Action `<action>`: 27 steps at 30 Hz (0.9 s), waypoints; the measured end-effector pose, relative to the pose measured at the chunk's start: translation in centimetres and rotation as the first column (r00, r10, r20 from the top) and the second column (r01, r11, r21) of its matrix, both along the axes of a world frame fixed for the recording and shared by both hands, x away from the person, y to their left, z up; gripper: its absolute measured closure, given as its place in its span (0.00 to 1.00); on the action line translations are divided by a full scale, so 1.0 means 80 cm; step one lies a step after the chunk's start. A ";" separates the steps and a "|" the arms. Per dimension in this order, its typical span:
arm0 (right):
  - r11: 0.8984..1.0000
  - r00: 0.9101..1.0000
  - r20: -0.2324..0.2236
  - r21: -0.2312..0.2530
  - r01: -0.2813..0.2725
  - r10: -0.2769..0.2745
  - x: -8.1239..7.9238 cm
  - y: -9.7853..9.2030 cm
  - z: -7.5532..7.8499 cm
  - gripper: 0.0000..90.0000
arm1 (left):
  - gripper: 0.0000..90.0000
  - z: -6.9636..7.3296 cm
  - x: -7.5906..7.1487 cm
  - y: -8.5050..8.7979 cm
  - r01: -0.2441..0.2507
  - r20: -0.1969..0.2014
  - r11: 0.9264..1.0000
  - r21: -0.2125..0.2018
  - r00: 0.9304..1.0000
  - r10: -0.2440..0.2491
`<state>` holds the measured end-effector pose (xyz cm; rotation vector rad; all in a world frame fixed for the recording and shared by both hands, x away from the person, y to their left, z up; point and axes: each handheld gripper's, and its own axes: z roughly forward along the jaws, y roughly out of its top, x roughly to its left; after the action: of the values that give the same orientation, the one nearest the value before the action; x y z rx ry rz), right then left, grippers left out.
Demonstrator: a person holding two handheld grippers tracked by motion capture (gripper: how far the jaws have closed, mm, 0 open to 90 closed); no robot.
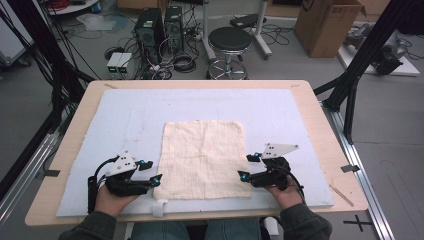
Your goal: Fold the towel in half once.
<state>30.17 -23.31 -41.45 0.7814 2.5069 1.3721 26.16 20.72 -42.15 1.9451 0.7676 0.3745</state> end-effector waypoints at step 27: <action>1.000 1.000 0.007 -0.006 -0.029 0.029 0.004 0.005 0.004 0.32 | 0.42 0.002 0.005 -0.008 -0.006 -0.001 1.000 0.016 1.000 0.006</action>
<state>30.50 -22.95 -41.12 0.7405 2.5257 1.3738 26.54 20.04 -41.95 1.9583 0.7729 0.3842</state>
